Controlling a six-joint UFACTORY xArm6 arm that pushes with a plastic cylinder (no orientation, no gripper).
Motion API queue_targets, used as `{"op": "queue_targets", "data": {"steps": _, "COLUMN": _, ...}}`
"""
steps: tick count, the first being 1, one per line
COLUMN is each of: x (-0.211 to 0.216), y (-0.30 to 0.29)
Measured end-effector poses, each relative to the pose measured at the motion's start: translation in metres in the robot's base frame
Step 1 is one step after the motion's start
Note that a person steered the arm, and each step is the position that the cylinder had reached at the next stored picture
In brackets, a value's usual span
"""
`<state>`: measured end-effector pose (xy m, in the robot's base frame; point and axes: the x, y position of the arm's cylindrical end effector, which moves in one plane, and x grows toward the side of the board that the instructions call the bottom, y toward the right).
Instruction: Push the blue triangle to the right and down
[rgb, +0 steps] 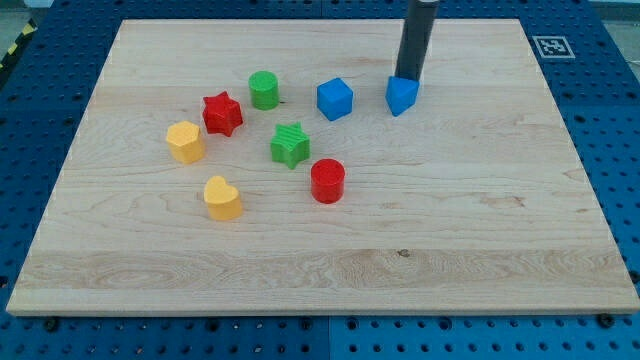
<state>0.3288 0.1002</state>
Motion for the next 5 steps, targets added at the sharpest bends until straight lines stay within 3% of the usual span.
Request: {"op": "queue_targets", "data": {"steps": 5, "x": 0.029, "y": 0.011}}
